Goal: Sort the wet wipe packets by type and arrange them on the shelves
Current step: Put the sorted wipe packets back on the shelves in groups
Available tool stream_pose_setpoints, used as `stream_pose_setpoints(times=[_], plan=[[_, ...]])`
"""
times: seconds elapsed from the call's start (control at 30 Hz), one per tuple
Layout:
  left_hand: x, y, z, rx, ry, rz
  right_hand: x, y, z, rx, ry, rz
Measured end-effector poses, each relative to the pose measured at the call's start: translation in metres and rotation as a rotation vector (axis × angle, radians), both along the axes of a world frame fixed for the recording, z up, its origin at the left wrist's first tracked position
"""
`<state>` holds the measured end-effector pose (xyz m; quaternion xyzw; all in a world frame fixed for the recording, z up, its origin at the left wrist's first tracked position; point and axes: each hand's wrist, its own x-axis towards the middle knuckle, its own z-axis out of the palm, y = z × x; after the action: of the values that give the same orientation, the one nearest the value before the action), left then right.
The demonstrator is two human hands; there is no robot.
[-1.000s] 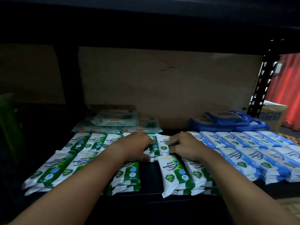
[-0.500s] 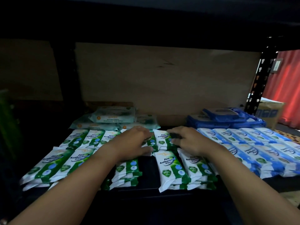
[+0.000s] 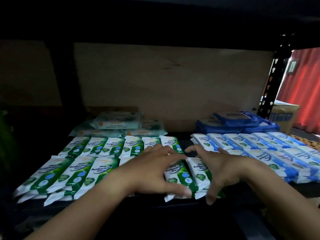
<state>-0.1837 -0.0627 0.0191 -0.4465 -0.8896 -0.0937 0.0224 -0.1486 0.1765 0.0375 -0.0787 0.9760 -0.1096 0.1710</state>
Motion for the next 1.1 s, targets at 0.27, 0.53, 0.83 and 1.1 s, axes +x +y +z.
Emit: stream_pose_setpoints(times=[0.27, 0.53, 0.83, 1.1], plan=[[0.002, 0.020, -0.004, -0.116, -0.038, 0.037, 0.007, -0.014, -0.004, -0.034, 0.046, -0.009], [-0.006, -0.012, -0.001, -0.114, 0.034, 0.111, -0.005, -0.041, -0.014, -0.110, 0.151, 0.073], [0.003, -0.030, -0.010, -0.018, -0.015, 0.245, -0.001, -0.036, -0.025, -0.125, 0.372, 0.098], [0.018, -0.039, -0.036, -0.214, 0.040, 0.441, 0.017, -0.051, -0.057, -0.639, 0.308, -0.088]])
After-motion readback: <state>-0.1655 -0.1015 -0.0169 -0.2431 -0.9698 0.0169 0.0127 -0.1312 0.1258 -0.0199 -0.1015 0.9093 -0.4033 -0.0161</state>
